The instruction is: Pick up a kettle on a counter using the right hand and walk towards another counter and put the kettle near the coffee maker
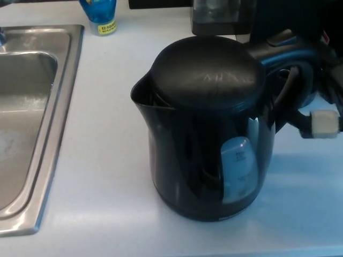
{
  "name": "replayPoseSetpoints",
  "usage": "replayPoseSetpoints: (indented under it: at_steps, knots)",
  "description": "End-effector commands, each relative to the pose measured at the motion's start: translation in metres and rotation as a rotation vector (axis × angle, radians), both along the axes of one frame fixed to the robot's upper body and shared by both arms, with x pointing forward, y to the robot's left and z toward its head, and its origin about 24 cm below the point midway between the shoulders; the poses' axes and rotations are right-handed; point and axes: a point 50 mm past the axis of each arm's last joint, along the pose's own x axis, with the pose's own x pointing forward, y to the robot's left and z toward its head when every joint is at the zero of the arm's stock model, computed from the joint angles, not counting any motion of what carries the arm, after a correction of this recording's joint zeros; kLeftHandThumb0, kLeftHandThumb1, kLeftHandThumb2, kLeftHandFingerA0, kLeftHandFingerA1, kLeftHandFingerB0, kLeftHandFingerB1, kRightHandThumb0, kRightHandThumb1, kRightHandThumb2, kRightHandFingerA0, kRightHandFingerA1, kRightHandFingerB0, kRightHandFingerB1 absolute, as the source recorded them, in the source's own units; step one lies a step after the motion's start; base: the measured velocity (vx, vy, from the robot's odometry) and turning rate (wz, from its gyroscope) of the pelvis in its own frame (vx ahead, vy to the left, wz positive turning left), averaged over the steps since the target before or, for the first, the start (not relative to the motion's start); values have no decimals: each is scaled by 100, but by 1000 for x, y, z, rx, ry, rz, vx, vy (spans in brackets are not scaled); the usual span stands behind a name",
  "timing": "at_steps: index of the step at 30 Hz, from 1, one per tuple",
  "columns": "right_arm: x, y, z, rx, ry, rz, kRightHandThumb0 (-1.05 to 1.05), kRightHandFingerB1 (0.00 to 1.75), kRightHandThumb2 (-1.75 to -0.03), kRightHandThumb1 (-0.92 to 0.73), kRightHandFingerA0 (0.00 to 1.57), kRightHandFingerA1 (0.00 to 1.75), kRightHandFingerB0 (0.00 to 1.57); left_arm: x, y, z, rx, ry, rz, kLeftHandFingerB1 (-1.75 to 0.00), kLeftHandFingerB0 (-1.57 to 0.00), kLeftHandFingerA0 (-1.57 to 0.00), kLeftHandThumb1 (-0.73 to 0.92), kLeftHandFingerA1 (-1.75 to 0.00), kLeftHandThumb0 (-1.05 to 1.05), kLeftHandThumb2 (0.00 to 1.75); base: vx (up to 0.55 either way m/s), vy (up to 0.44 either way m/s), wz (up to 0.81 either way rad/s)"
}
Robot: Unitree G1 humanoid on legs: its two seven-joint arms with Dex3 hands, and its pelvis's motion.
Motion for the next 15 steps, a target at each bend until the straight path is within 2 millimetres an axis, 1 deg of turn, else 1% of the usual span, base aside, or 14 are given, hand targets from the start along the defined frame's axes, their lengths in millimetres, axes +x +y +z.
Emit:
replayPoseSetpoints:
  at_steps: [1,5,6,7,8,9,10,12,13,15]
  knots:
    - [-20,-12,16,-158,134,164,-89,0,-67,-38,0,0,0,-4,8,6,45,-17,-2,-114,-105,-107,26,-134,-4,148,0,0,0]
    - [-21,-13,17,-165,141,169,-89,0,-67,-38,0,0,0,-4,8,6,46,-16,-4,-114,-105,-107,26,-134,-4,148,0,0,0]
    - [-28,-27,27,-202,132,153,-87,0,-66,-37,0,0,0,-6,7,6,44,-13,-4,-111,-106,-110,36,-126,-14,132,0,0,0]
    - [-31,-33,31,-221,129,149,-87,0,-66,-37,0,0,0,-6,7,6,43,-12,-4,-111,-106,-110,36,-126,-14,132,0,0,0]
    - [-31,-33,31,-221,130,150,-87,0,-66,-37,0,0,0,-6,7,6,43,-12,-4,-111,-106,-110,36,-126,-14,132,0,0,0]
    - [-35,-41,35,-222,129,132,-86,0,-67,-37,0,0,0,-7,7,6,44,-11,6,-112,-105,-109,34,-125,-13,138,0,0,0]
    - [-39,-47,38,-226,126,114,-85,0,-67,-36,0,0,0,-7,7,6,44,-4,6,-111,-105,-110,37,-124,-16,129,0,0,0]
    - [-43,-50,41,-232,124,104,-85,0,-67,-36,0,0,0,-7,8,6,44,5,1,-111,-105,-110,37,-124,-16,129,0,0,0]
    - [-49,-53,43,-237,124,94,-82,0,-66,-37,0,0,0,-6,9,4,36,6,9,-111,-107,-114,33,-124,-11,140,0,0,0]
    - [-57,-58,46,-236,124,83,-80,0,-64,-37,0,0,0,-5,10,4,30,6,7,-111,-109,-115,36,-123,-13,137,0,0,0]
